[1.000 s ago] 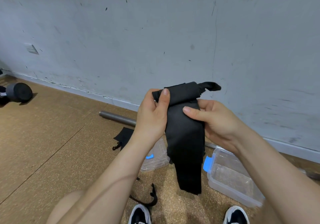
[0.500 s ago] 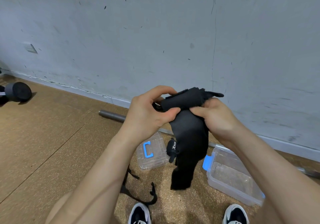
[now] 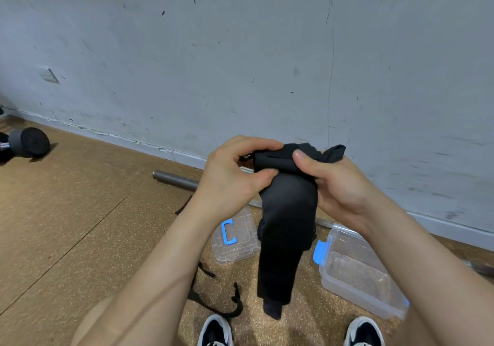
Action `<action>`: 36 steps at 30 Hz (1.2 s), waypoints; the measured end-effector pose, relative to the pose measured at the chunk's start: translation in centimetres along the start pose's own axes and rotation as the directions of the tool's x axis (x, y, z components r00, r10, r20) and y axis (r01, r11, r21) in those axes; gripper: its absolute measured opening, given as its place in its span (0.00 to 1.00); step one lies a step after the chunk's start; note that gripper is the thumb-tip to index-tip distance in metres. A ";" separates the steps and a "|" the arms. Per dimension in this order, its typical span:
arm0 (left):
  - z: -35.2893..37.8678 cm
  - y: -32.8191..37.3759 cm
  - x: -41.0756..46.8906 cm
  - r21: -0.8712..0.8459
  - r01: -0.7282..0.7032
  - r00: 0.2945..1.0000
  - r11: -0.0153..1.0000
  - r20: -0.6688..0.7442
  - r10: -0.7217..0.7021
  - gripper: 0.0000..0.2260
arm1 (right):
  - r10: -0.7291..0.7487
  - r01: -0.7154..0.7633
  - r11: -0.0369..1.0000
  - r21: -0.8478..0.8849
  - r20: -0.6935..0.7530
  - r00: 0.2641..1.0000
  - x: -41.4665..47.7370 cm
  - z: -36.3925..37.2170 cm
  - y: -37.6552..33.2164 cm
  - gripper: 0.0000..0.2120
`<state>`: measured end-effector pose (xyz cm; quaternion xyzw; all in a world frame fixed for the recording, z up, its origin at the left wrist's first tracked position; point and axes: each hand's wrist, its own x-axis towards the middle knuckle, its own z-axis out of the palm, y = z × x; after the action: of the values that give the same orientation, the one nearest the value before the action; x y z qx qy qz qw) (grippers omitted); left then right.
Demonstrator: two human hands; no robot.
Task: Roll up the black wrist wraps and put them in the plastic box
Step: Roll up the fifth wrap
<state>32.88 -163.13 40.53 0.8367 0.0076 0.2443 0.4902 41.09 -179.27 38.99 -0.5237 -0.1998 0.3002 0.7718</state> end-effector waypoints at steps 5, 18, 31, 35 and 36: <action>-0.6 0.7 -0.1 -0.330 0.288 0.948 0.899 0.234 -0.218 0.13 | -0.070 0.080 0.964 -0.253 0.046 0.996 0.3 -1.0 0.0 0.17; 1.6 0.0 -0.4 -0.063 0.079 0.980 0.995 -0.177 -0.089 0.19 | 0.047 -0.099 0.962 -0.256 -0.201 0.979 0.3 1.1 0.9 0.22; 0.9 0.3 -0.1 -0.304 0.338 0.935 0.890 0.216 -0.282 0.16 | -0.190 0.093 0.926 -0.365 -0.241 0.952 0.4 0.9 1.0 0.15; 1.2 0.5 -0.2 -0.295 0.218 0.976 0.930 0.040 -0.216 0.05 | -0.189 0.044 0.909 -0.415 -0.315 0.930 0.6 1.4 1.3 0.19; 1.3 0.3 -0.2 -0.269 0.187 0.981 0.945 0.008 -0.192 0.06 | -0.140 0.004 0.926 -0.377 -0.335 0.932 0.6 1.5 1.3 0.22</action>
<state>33.12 -164.37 40.17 0.7557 0.0591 0.2025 0.6200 40.31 -177.48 38.31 -0.6974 -0.1293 0.1284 0.6932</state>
